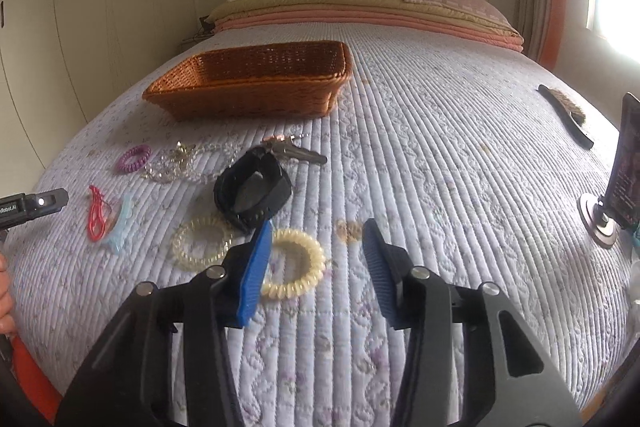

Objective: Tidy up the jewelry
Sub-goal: 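Grasp the red beaded string with the left tool while the right grasps the cream coil tie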

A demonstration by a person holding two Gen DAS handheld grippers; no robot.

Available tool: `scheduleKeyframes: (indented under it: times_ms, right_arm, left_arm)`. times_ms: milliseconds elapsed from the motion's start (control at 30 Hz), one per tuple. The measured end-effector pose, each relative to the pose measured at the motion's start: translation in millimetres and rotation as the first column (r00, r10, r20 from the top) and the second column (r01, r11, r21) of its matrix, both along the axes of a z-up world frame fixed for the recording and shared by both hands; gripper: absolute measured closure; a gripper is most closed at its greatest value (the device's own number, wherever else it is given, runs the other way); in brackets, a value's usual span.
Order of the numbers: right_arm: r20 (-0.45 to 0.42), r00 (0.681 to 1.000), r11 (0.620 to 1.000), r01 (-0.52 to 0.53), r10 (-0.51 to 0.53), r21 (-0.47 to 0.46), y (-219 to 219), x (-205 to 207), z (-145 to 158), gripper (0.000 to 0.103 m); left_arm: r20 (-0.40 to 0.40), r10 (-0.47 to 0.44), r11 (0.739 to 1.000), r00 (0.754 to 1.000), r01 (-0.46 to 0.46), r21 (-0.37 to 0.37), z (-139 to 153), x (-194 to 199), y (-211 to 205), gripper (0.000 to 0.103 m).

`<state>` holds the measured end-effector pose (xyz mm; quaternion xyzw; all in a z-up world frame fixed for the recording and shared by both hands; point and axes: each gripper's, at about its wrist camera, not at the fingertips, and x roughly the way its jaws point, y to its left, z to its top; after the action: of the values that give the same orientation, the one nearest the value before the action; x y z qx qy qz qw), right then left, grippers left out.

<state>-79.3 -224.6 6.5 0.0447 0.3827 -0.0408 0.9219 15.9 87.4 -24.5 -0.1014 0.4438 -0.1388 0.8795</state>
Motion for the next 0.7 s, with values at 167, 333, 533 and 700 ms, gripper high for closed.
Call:
scheduleKeyframes:
  times_ms: [167, 333, 533, 700]
  right_arm:
    - [-0.050, 0.999, 0.999, -0.017, 0.019, 0.035, -2.3, -15.0, -13.1, 0.072]
    - [-0.076, 0.997, 0.999, -0.024, 0.027, 0.046, -2.2, -2.8, -16.1, 0.072]
    - [-0.155, 0.988, 1.000, 0.000, 0.002, 0.013, -4.6, 40.9, -31.8, 0.073]
    - [-0.148, 0.989, 0.997, -0.038, 0.029, -0.060, 14.3, 44.0, -31.5, 0.089]
  left_arm:
    - [-0.041, 0.010, 1.000, 0.999, -0.010, 0.016, -17.5, -2.9, -19.7, 0.083]
    - [-0.019, 0.042, 0.998, 0.999, -0.041, 0.049, -20.3, -3.9, -30.5, 0.084]
    - [0.006, 0.025, 0.995, 1.000, -0.025, 0.101, -22.0, 3.3, -40.8, 0.084]
    - [0.029, -0.006, 0.973, 1.000, -0.001, 0.231, -22.6, 5.2, -52.3, 0.097]
